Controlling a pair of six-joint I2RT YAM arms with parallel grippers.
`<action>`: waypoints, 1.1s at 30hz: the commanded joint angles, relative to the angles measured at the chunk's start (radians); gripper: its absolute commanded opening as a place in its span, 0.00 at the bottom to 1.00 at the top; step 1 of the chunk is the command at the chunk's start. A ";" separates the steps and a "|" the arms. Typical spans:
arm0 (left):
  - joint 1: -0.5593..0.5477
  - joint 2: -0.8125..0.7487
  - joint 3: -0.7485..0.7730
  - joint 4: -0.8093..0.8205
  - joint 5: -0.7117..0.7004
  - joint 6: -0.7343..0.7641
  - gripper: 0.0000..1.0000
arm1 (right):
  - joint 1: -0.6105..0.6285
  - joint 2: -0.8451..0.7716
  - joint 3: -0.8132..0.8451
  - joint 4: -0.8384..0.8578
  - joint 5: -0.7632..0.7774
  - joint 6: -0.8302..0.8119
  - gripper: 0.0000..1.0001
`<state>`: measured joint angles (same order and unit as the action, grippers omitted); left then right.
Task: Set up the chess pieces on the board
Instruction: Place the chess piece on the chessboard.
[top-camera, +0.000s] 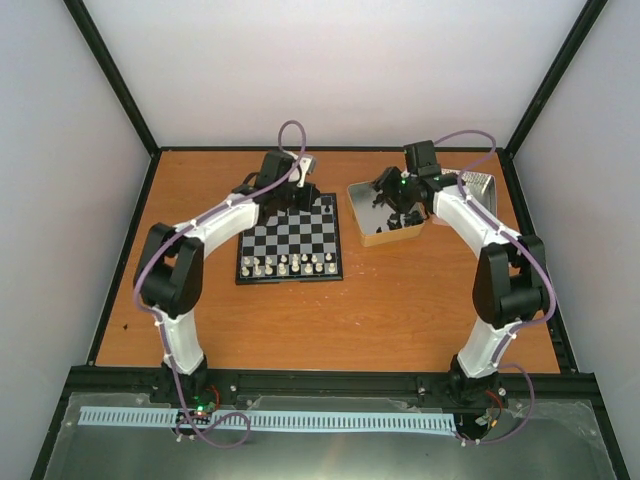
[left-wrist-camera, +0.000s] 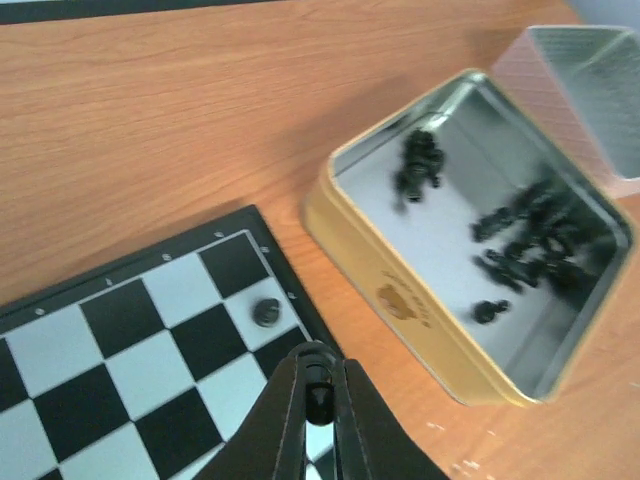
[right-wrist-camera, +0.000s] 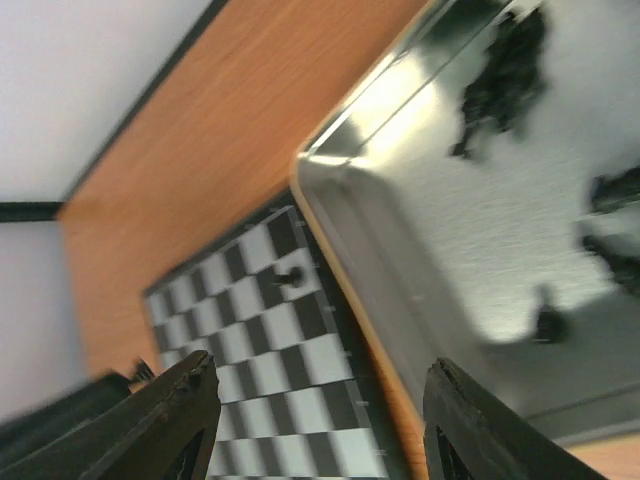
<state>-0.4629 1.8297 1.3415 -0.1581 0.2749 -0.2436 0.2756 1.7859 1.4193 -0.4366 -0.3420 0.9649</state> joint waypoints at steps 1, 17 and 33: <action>-0.007 0.130 0.168 -0.265 -0.128 0.043 0.03 | 0.008 -0.081 0.013 -0.167 0.251 -0.271 0.57; -0.008 0.423 0.517 -0.476 -0.168 -0.013 0.04 | 0.008 -0.079 -0.033 -0.199 0.354 -0.365 0.56; -0.008 0.454 0.535 -0.471 -0.139 -0.024 0.18 | 0.008 -0.042 0.015 -0.225 0.365 -0.386 0.56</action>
<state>-0.4633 2.2581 1.8233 -0.6090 0.1295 -0.2546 0.2813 1.7290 1.4017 -0.6495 -0.0040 0.5972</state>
